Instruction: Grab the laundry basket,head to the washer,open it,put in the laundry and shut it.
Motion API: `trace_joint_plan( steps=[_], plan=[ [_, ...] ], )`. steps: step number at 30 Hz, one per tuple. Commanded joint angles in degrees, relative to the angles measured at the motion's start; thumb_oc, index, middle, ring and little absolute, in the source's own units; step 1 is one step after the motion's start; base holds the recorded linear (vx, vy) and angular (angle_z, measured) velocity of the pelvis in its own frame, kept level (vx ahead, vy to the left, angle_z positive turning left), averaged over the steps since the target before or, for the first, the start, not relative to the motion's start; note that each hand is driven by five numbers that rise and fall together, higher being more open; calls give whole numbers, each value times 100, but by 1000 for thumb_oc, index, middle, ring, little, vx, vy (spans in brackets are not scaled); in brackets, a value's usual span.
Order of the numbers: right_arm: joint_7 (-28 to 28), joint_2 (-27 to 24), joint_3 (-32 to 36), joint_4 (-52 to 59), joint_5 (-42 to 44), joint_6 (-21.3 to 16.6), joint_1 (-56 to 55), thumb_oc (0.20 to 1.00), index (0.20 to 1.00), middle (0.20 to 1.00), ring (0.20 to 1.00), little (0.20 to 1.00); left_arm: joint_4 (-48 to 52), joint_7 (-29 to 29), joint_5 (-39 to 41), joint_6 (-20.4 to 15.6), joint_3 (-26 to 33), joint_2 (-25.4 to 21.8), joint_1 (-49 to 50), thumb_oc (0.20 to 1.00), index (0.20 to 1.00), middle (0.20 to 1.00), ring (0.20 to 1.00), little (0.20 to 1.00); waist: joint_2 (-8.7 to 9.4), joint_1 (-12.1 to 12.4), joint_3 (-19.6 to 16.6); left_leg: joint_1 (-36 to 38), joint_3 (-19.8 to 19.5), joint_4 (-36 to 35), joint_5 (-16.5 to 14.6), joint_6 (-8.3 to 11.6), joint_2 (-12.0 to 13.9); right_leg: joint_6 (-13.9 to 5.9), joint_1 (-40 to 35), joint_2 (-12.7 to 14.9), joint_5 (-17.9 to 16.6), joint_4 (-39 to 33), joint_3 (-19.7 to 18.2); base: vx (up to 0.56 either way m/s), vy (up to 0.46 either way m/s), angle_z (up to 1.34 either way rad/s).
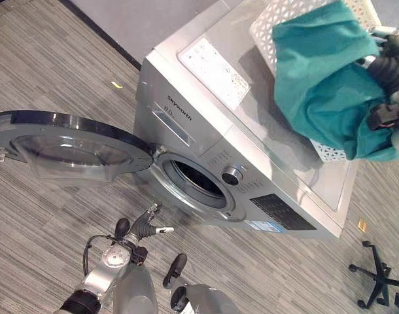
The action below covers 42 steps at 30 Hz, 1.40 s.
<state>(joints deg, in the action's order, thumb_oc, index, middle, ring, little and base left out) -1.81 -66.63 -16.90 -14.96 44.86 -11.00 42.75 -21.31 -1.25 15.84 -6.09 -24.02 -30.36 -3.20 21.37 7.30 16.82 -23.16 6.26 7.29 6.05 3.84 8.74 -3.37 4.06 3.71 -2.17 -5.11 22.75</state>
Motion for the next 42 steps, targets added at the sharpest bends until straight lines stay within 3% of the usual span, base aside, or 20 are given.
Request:
trace_joint_plan(
  steps=[1, 2, 6, 7, 8, 9, 10, 11, 18, 25, 42],
  plan=[
    [-132, -18, 475, 67, 263, -435, 386, 200, 200, 200, 200, 200, 138, 13, 62, -260, -391, 52, -55, 1000, 1000, 1000, 1000, 1000, -112, 126, -116, 128, 291, -437, -147, -8, 68, -199, -664, -41, 858, 367, -94, 0, 0, 0],
    [0, -14, 474, 323, 211, -381, 54, 307, 307, 307, 307, 307, 150, 12, 47, -264, -376, 78, -44, 1000, 1000, 1000, 1000, 1000, -113, 120, -112, 122, 291, -424, -141, -8, 64, -198, -657, -39, 859, 388, -75, 0, 0, 0],
    [189, 37, 629, 717, 167, -323, -549, 347, 347, 347, 347, 347, 179, -15, -12, -273, -364, 104, -27, 1000, 1000, 1000, 1000, 1000, -126, 95, -106, 123, 283, -414, -133, -7, 58, -186, -649, -34, 876, 419, -64, 0, 0, 0],
    [254, 18, 630, 815, 149, -296, -674, 476, 476, 476, 476, 476, 172, -33, -37, -277, -386, 106, -16, 1000, 1000, 1000, 1000, 1000, -134, 89, -99, 130, 278, -419, -130, -5, 61, -184, -643, -34, 884, 431, -51, 0, 0, 0],
    [253, 18, 636, 818, 148, -296, -681, 476, 476, 476, 476, 476, 172, -33, -37, -277, -388, 105, -16, 1000, 1000, 1000, 1000, 1000, -134, 91, -99, 130, 278, -419, -130, -5, 61, -184, -643, -34, 884, 431, -51, 0, 0, 0],
    [282, 12, 610, 870, 128, -274, -742, 558, 558, 558, 558, 558, 168, -49, -45, -280, -389, 105, -7, 1000, 1000, 1000, 1000, 1000, -136, 86, -98, 141, 279, -426, -129, -2, 64, -184, -645, -31, 884, 431, -54, 0, 0, 0],
    [332, 29, 597, 957, 121, -252, -849, 827, 827, 827, 827, 827, 177, -59, -44, -277, -384, 107, 10, 1000, 1000, 1000, 1000, 1000, -139, 86, -102, 153, 284, -434, -124, 1, 68, -181, -648, -28, 885, 435, -60, 0, 0, 0],
    [412, -7, 627, 1082, 148, -229, -999, 1000, 1000, 1000, 1000, 1000, 168, -64, -55, -277, -380, 122, 24, 1000, 1000, 1000, 1000, 1000, -133, 68, -120, 166, 284, -441, -123, 4, 67, -183, -651, -27, 885, 431, -52, 0, 0, 0],
    [385, -26, 1060, 1021, 653, -280, -1232, 1000, 1000, 1000, 1000, 1000, 189, -60, -54, -254, -343, 102, 57, 1000, 1000, 1000, 1000, 1000, -88, 16, -208, 199, 274, -481, -126, -3, 69, -186, -656, -44, 883, 430, -44, 0, 0, 0],
    [409, -190, 712, 264, 1332, -282, -429, 1000, 1000, 1000, 1000, 1000, 195, -99, 18, -196, -409, -31, 90, 1000, 1000, 1000, 1000, 1000, -23, 70, -239, 244, 261, -495, -131, 6, 61, -186, -675, -49, 889, 449, -35, 0, 0, 0],
    [378, -68, 742, 360, 1049, -292, -515, 1000, 1000, 1000, 1000, 1000, 208, -69, 31, -210, -354, -10, 59, 1000, 1000, 1000, 1000, 1000, 39, 100, -201, 184, 200, -505, -132, -15, 16, -194, -629, -48, 882, 475, 17, -1, 0, 2]
  ],
)
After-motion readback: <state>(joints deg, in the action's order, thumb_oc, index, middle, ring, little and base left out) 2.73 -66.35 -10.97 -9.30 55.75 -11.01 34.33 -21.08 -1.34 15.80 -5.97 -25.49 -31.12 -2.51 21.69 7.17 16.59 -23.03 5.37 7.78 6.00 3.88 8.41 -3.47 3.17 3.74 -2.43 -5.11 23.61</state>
